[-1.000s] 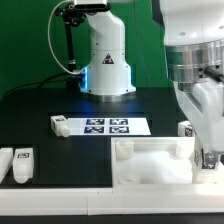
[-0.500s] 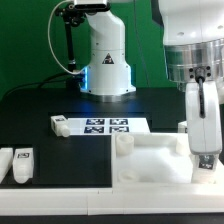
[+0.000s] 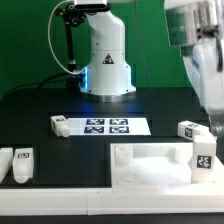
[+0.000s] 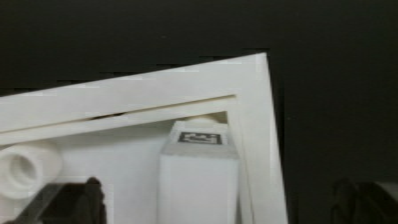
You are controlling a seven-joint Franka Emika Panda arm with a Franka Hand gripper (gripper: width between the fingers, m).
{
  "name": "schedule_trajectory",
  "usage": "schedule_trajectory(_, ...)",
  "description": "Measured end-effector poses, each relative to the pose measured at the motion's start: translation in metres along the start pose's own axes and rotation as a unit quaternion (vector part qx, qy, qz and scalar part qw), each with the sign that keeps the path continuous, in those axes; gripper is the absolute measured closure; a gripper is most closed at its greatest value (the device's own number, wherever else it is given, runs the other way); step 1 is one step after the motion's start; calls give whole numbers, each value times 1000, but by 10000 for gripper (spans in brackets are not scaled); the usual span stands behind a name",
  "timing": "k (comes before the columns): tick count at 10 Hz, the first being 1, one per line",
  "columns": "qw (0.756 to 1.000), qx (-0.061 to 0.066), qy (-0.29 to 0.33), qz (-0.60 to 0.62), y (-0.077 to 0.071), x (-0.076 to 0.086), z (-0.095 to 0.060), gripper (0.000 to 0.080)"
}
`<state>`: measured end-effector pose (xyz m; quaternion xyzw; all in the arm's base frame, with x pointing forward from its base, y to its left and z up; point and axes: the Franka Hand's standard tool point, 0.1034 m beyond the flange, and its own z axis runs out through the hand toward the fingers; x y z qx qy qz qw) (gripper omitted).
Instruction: Assemble one leg
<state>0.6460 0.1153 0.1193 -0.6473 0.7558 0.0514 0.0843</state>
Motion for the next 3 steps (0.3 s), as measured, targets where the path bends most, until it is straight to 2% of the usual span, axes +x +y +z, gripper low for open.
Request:
schedule_trajectory(1, 1000, -3, -4, -9, -2, -6, -8, 154)
schedule_trajectory(3, 1000, 0, -4, -10, -4, -6, -7, 150)
